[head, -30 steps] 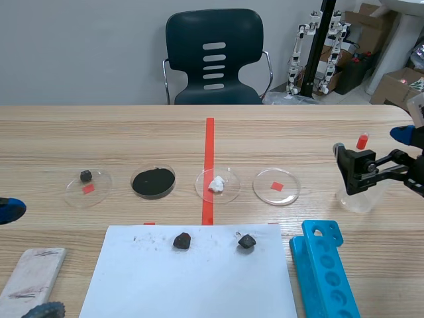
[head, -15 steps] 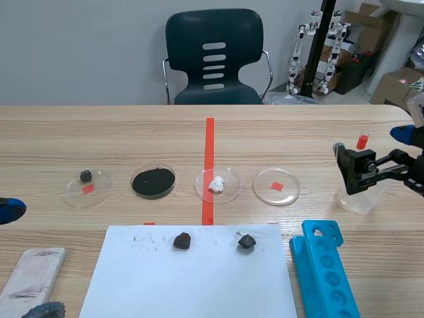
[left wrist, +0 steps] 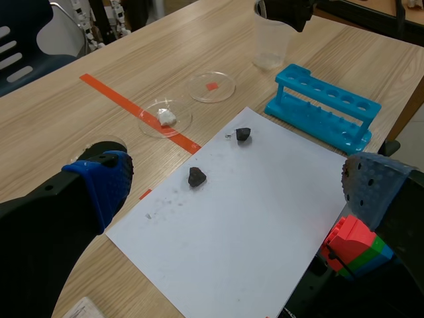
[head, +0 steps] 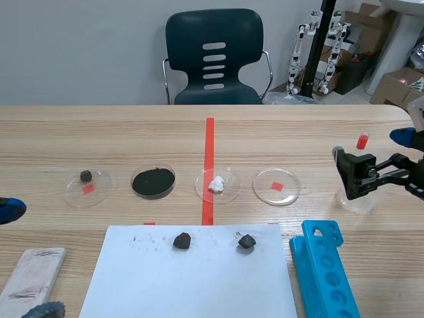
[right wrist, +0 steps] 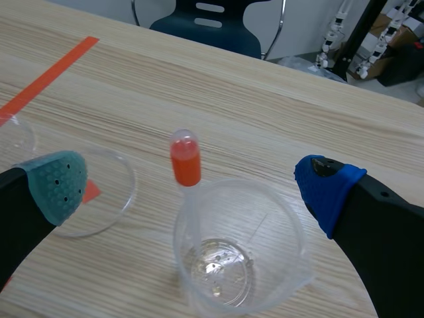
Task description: Return to the home posture
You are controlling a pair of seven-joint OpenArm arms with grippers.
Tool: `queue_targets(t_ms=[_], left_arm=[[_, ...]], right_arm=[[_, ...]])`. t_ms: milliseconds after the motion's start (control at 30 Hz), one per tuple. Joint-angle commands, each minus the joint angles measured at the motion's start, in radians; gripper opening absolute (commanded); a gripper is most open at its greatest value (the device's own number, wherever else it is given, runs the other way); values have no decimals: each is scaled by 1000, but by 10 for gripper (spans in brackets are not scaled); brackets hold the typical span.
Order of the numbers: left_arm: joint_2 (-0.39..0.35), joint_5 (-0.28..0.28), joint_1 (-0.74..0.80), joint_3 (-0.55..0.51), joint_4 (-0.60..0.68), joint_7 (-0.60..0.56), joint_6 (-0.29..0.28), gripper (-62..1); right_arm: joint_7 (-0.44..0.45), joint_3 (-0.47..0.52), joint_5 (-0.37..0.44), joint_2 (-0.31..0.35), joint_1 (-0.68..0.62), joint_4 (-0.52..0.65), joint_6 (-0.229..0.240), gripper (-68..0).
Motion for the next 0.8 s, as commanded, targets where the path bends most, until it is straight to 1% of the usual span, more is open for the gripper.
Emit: queue_targets(t_ms=[0, 167, 433, 667, 767], left_arm=[[5, -13, -3, 0, 12, -13, -1, 14], [5, -13, -3, 0, 12, -13, -1, 14], [5, -13, -3, 0, 12, -13, -1, 14], [5, -13, -3, 0, 12, -13, -1, 14], [5, -13, -3, 0, 12, -13, -1, 14]], right_arm=[[18, 6, 11, 8, -31, 79, 0, 4], [18, 6, 11, 8, -159, 235, 0, 4], [18, 6, 10, 8, -385, 444, 0, 4], [26, 6, 10, 8, -572, 596, 0, 4], [46, 6, 7, 8, -639, 646, 0, 4]])
